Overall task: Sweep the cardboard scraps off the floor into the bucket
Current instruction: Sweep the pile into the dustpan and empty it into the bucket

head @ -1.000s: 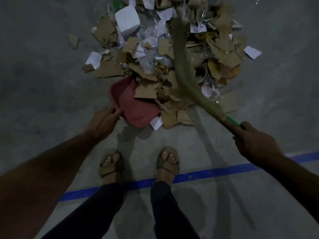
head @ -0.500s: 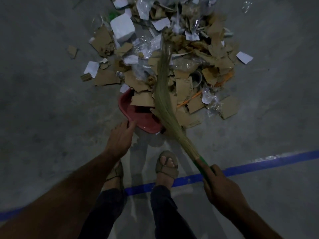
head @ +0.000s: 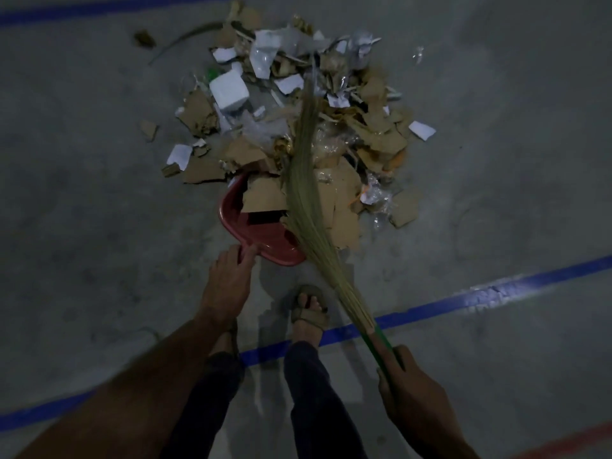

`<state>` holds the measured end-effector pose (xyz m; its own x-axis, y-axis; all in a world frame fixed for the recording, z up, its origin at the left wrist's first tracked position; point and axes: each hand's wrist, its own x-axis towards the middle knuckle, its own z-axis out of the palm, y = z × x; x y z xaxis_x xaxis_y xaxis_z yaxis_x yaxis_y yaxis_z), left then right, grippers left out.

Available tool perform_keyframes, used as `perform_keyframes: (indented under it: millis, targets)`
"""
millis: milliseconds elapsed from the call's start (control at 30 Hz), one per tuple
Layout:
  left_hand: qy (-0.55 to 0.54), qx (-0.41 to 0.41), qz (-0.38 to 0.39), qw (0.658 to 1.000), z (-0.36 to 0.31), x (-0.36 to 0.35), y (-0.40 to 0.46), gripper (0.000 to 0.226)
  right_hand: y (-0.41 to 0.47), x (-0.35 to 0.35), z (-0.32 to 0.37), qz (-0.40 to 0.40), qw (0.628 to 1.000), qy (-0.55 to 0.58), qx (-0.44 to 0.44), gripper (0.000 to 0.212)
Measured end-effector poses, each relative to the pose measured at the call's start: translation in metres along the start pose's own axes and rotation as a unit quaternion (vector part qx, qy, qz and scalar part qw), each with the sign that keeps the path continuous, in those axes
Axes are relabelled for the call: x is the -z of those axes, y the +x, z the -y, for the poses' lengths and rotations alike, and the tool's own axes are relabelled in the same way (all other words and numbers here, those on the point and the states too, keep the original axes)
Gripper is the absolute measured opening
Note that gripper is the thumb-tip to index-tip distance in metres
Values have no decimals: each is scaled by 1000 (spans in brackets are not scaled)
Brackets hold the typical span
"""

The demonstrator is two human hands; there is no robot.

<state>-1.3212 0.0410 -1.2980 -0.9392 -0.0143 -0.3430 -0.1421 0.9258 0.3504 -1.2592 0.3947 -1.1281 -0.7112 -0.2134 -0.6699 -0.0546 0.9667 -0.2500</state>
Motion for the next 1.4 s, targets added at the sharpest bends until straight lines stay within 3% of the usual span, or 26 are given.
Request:
perform_keyframes:
  millis: [400,633,867,1033,1400]
  targets:
    - [13,6,-78,997,-97,195,-91,45,-164,103,50,-72,997,19,4,85]
    - [45,-42,-154,986,-132,287,-151,49,-253,130,90,-155,987,28,7,82]
    - [63,-87,-200,974,-121,357,-241,58,-352,106,163,-240,970,-3,-20,80]
    - [76,-112,-207,969,-115,395,-312,61,-433,78,203,-290,955,-39,-40,92]
    - [81,-199,-204,955,-171,401,-441,66,-590,18,190,-342,937,-13,-69,84]
